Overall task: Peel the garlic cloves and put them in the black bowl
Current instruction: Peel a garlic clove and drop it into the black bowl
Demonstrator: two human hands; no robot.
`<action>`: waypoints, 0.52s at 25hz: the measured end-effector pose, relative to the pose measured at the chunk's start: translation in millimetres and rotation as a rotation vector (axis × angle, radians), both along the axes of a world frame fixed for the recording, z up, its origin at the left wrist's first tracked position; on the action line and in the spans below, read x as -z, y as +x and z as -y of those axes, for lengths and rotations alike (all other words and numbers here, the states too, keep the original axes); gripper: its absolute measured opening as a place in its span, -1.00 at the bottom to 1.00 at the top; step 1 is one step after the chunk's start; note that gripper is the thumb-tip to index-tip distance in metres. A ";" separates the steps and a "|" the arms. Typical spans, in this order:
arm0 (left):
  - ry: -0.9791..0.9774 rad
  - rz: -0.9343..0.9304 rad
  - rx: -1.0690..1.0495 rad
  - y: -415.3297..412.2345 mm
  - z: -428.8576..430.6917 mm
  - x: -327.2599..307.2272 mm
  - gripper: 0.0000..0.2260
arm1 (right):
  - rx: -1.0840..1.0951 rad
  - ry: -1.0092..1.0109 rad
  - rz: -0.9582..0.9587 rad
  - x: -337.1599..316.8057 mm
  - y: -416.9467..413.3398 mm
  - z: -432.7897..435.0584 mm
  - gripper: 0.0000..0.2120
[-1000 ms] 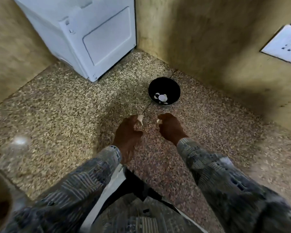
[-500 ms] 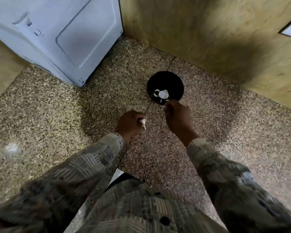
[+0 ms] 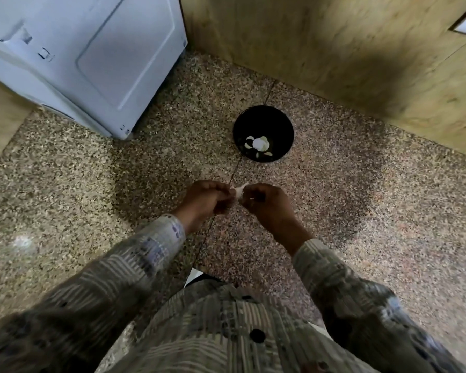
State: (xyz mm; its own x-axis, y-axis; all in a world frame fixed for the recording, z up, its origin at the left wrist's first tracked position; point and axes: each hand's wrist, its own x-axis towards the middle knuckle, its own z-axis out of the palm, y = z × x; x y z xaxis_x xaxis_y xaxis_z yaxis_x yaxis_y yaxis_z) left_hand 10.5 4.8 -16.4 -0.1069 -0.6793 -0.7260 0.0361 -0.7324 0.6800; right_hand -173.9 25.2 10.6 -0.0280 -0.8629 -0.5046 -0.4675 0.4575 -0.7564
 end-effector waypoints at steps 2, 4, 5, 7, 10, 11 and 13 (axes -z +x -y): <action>-0.001 0.012 -0.009 -2.8 -11.8 1.6 -0.90 | 0.092 0.088 0.129 6.4 4.4 -15.4 -0.80; -0.039 0.110 -0.079 -1.7 -19.1 6.6 -0.94 | 0.002 0.059 -0.014 14.1 6.9 -22.1 -0.80; -0.068 0.169 -0.133 2.5 -21.0 10.1 -0.95 | -0.105 0.008 -0.118 17.6 9.9 -22.7 -0.80; -0.101 0.333 -0.203 15.6 -20.9 16.9 -0.94 | -0.302 -0.128 -0.231 22.6 21.5 -20.5 -0.77; -0.083 0.388 -0.199 35.2 -17.0 25.8 -0.92 | -0.542 -0.276 -0.311 28.9 42.7 -15.6 -0.73; -0.072 0.383 -0.177 38.5 -16.1 26.5 -0.90 | -0.615 -0.327 -0.342 32.5 46.8 -14.6 -0.77; -0.080 0.401 -0.129 42.3 -17.0 30.5 -0.88 | -0.699 -0.391 -0.406 36.3 47.6 -14.7 -0.85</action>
State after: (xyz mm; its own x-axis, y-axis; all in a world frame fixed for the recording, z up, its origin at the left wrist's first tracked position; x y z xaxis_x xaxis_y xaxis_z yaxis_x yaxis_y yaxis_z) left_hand 52.9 21.9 -46.9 0.2623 -0.7248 -0.6371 -0.1547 -0.6832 0.7136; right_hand -126.2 39.9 -25.7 0.4564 -0.8578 -0.2364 -0.8077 -0.2879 -0.5145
